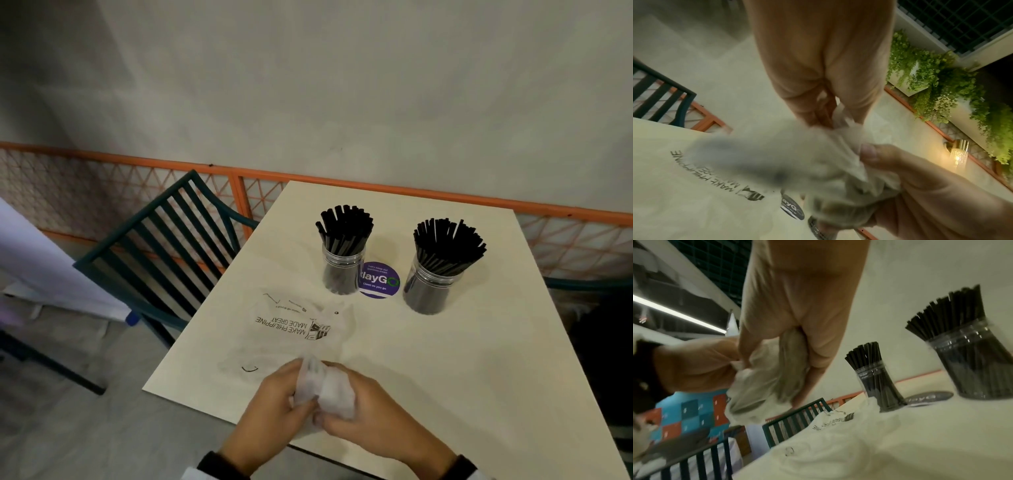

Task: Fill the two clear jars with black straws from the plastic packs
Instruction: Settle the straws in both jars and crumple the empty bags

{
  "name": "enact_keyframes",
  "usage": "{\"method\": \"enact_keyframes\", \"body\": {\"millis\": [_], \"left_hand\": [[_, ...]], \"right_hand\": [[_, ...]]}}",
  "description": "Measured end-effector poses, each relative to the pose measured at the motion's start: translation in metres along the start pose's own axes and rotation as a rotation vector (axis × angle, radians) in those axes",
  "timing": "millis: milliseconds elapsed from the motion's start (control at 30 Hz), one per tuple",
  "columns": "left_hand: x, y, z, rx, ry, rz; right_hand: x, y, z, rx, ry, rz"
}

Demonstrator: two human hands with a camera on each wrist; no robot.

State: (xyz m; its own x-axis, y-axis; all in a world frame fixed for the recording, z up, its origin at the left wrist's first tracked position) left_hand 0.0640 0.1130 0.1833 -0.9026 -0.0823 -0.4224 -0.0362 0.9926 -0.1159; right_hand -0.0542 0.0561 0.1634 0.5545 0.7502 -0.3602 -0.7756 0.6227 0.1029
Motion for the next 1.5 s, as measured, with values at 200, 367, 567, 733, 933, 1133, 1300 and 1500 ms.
{"method": "enact_keyframes", "body": {"millis": [200,367,567,733,933,1133,1300,1500], "left_hand": [[-0.045,0.012,0.019,0.024,-0.077,-0.2],[-0.059,0.018,0.044,-0.221,0.332,0.337],[-0.069,0.006,0.06,-0.412,0.812,0.238],[-0.093,-0.007,0.093,-0.458,0.588,0.164],[-0.128,-0.03,0.141,-0.575,0.378,0.06],[-0.137,-0.056,0.186,-0.656,0.266,0.068],[-0.12,-0.062,0.173,-0.614,0.293,0.283],[-0.132,-0.058,0.188,-0.721,0.619,0.125]], "right_hand": [[0.015,-0.026,0.012,-0.039,-0.105,0.01],[0.034,-0.052,0.027,-0.169,-0.071,0.051],[0.065,-0.072,0.052,-0.268,0.23,-0.128],[0.088,-0.083,0.031,-0.154,0.294,0.13],[0.021,-0.089,-0.041,0.305,0.113,-0.54],[0.008,-0.085,-0.11,0.769,-0.386,-0.58],[0.032,-0.097,-0.11,0.735,-0.586,-0.334],[0.029,-0.082,-0.094,0.477,-0.749,-0.282]]}}
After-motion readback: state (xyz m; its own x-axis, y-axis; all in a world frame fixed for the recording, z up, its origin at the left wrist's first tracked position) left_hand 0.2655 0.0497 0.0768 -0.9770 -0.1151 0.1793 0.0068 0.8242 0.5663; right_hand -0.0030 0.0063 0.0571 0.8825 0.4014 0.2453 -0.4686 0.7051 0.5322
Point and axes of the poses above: each hand's wrist, its own y-axis away from the middle knuckle, its own x-axis out of the palm, z = x × y, the point moved 5 cm from there along -y, towards the middle knuckle, and after that the axes turned 1 degree about z, right-handed, at the moved point
